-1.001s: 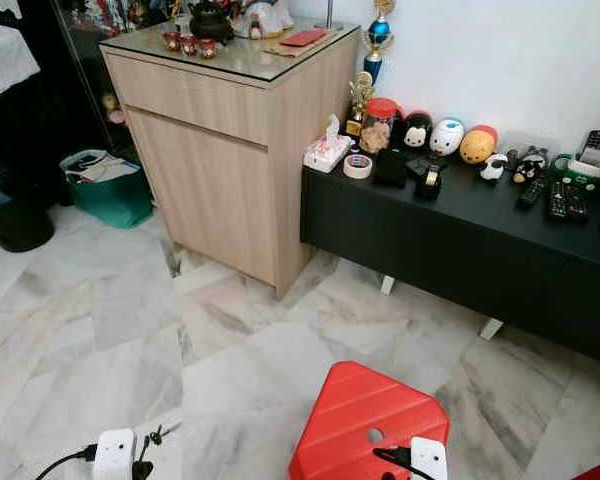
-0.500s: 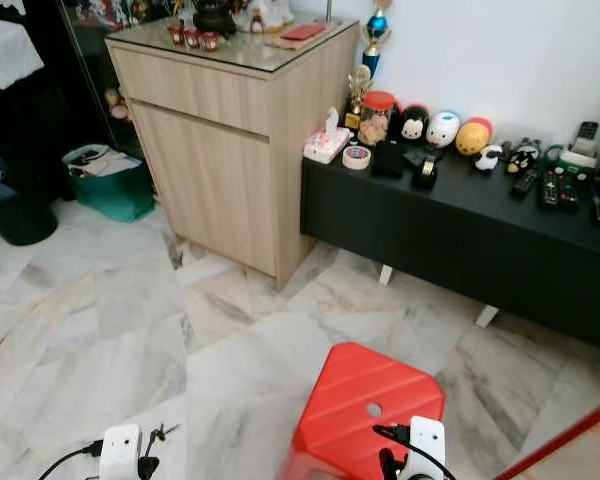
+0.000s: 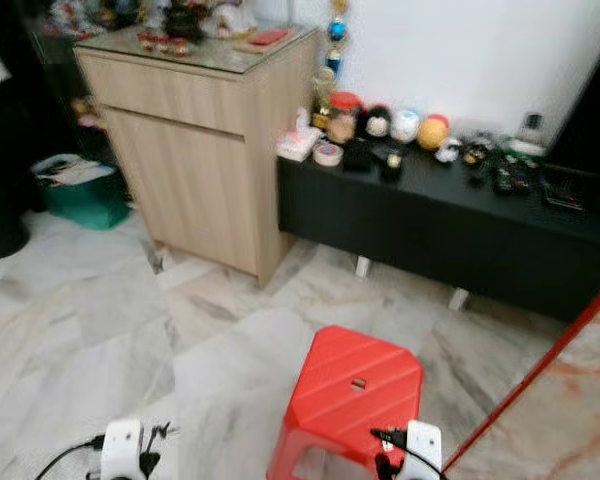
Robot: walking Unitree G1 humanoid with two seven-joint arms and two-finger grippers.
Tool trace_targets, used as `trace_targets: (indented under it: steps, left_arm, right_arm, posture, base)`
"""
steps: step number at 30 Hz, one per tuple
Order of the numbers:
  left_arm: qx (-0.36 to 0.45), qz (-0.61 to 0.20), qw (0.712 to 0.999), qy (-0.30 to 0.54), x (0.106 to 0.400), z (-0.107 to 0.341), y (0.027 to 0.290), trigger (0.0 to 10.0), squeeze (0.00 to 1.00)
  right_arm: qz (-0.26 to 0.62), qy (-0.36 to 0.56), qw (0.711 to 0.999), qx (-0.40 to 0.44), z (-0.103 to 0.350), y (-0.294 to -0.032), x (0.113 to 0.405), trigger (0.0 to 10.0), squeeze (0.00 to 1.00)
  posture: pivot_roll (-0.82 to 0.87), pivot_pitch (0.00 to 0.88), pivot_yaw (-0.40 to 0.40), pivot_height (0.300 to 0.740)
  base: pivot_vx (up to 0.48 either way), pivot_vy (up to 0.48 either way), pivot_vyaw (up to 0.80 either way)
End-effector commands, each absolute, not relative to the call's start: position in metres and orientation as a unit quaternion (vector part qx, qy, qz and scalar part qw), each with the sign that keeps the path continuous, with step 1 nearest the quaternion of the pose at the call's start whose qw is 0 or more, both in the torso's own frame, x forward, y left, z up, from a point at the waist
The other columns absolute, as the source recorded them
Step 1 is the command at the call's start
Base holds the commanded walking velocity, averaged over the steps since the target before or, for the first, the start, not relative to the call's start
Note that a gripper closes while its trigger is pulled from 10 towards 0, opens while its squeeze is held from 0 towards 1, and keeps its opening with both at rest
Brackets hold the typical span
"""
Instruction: Hang keys on a hook
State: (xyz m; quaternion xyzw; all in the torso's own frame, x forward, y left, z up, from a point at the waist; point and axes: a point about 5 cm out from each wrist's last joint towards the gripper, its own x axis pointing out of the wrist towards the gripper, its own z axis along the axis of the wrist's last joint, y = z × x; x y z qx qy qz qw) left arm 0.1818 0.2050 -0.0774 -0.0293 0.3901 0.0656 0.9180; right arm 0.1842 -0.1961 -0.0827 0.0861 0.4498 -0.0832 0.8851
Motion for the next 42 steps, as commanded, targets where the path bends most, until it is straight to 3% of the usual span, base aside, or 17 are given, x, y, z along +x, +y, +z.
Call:
trace_targets:
  steps: [1, 17, 42]
  left_arm:
    - [-0.027, 0.072, 0.914, 0.398, 0.180, -0.078, 0.209, 10.0, 0.00]
    - [-0.029, 0.073, 0.915, 0.395, 0.182, -0.077, 0.208, 10.0, 0.00]
    - [-0.028, 0.073, 0.912, 0.402, 0.174, -0.081, 0.205, 10.0, 0.00]
  right_arm:
    - [-0.087, 0.452, 0.883, 0.089, -0.084, -0.197, 0.182, 10.0, 0.00]
    - [-0.095, 0.448, 0.885, 0.086, -0.077, -0.205, 0.194, 10.0, 0.00]
    - [-0.105, 0.458, 0.879, 0.081, -0.080, -0.213, 0.185, 10.0, 0.00]
  posture:
    - [0.08, 0.000, -0.050, 0.732]
    - [0.07, 0.000, -0.049, 0.732]
    - [0.05, 0.000, -0.050, 0.732]
  base:
    - [-0.262, 0.000, 0.00]
    - [-0.260, 0.000, 0.00]
    - [-0.198, 0.000, 0.00]
